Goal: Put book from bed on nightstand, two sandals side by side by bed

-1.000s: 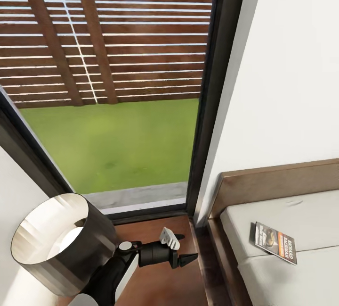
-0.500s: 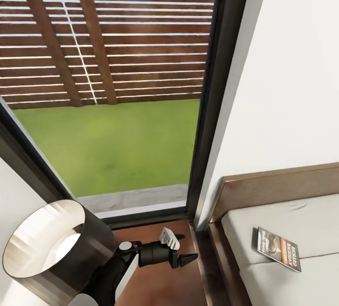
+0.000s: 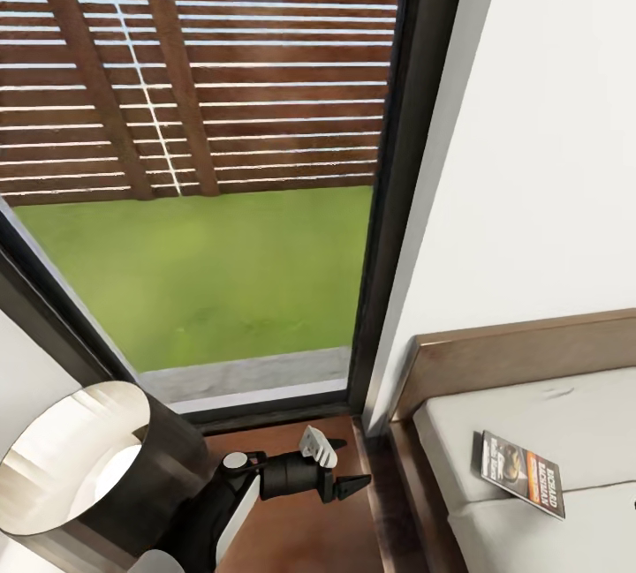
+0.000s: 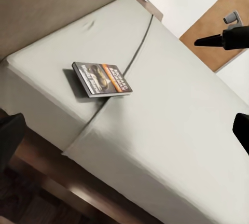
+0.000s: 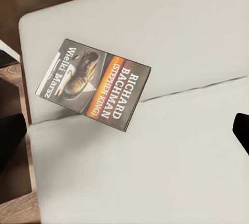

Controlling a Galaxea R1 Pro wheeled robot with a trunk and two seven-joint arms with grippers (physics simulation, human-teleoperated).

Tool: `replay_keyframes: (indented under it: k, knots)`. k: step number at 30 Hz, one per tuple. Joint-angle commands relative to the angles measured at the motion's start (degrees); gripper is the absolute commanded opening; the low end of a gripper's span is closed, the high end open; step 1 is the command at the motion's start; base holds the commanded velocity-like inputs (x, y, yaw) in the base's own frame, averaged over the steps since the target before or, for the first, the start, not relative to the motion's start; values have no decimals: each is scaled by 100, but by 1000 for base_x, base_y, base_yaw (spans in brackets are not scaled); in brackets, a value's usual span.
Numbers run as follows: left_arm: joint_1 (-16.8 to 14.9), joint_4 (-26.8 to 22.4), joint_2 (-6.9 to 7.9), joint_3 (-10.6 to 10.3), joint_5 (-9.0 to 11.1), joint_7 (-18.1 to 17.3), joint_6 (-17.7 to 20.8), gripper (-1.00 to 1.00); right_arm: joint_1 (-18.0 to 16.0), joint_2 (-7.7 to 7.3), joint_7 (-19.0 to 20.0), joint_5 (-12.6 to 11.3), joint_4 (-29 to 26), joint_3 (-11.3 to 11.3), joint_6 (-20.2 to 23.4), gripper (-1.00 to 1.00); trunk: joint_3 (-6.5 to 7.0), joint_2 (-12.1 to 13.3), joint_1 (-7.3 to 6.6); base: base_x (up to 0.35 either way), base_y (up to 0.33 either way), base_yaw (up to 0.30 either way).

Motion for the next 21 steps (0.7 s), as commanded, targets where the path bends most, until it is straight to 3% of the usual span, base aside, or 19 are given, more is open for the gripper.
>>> replay_keyframes:
  k: [1,16,21]
  knots:
    - [-6,1,2,-11,56,-11,58,100,-8,5,20,60,7,-43,-35,100,-6,-5,1,26,-20,0]
    - [-4,1,2,-11,56,-11,57,100,-8,16,-18,62,5,-52,24,100,-6,-5,1,3,-3,0]
    - [-4,1,3,-12,56,-11,57,100,-14,8,-22,66,38,-52,506,100,-6,-5,1,0,0,0]
